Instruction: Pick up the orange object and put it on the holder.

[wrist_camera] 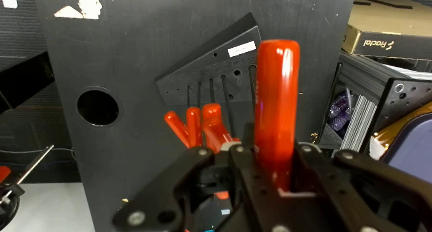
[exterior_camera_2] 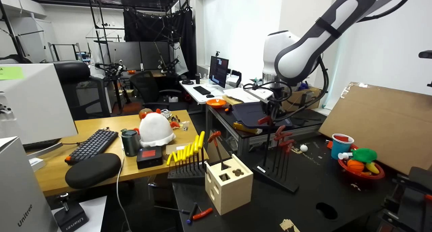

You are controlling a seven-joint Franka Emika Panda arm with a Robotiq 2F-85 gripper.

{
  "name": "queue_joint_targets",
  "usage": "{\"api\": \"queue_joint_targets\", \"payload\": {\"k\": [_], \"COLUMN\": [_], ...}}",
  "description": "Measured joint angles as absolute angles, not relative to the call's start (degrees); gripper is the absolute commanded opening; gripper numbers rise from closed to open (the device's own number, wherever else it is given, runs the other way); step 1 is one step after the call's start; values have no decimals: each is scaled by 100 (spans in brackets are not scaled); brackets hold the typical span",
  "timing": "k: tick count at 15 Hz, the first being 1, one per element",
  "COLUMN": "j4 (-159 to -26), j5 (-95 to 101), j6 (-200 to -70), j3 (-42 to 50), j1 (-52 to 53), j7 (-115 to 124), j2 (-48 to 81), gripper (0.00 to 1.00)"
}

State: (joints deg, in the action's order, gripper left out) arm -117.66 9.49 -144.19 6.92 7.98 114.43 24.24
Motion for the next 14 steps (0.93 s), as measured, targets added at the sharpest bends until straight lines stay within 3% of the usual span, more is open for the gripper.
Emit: {"api": "queue_joint_targets", "payload": {"k": [6,14], "j4": [-12607,-12632], "j5": [732,756], "j6": [-15257,-15207], "j3": [871,870], "j1": [729,804], "j7": [11629,11618], "j2": [2014,1983], "gripper": [5,5]}}
